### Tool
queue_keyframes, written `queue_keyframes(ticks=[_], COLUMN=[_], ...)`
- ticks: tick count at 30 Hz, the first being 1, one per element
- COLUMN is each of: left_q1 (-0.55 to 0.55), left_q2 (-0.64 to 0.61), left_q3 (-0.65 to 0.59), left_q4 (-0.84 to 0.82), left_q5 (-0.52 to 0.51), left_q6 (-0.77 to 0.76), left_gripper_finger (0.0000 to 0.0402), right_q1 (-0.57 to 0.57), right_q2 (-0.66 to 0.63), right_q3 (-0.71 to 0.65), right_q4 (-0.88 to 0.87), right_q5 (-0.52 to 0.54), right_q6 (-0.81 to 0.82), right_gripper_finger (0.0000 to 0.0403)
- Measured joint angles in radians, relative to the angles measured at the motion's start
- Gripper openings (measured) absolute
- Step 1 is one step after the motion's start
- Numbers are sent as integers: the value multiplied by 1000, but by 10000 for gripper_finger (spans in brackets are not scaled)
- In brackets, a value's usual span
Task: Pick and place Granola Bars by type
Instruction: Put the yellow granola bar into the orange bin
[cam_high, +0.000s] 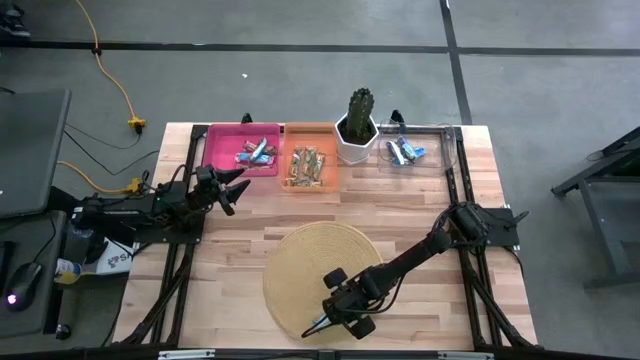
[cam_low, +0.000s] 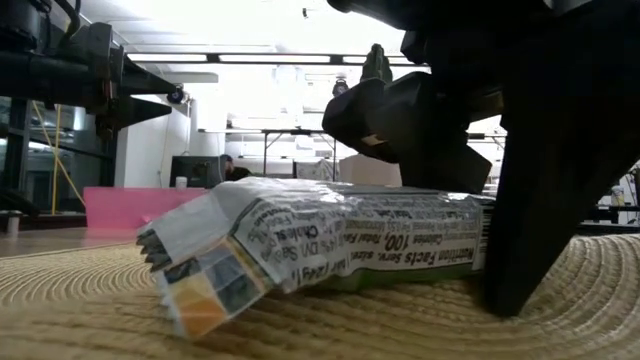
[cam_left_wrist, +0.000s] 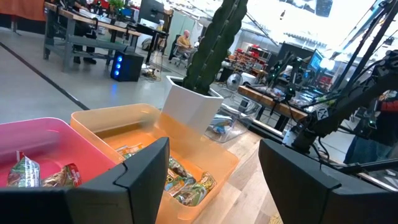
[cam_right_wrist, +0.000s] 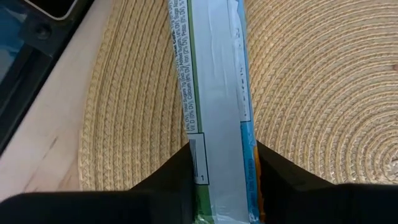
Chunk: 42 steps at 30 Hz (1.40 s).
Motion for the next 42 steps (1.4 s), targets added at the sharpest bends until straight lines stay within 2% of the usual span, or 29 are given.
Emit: queue_keyframes(ticks=[6, 17, 37, 42], left_q1=[0, 0, 0, 0], left_q2=[0, 0, 0, 0], left_q3=[0, 0, 0, 0], left_q4=[0, 0, 0, 0], left_q5=[0, 0, 0, 0], left_q6=[0, 0, 0, 0], left_gripper_finger=[245, 245, 245, 245], right_q1=[0, -8, -13, -17], right_q2=[-18, -80, -84, -84], right_q3=[-2, 0, 1, 1], right_q4=[2, 27, 29, 45], right_q5=[-12, 31, 48, 36], right_q6=[17, 18, 22, 65], right_gripper_finger=[108, 108, 108, 108])
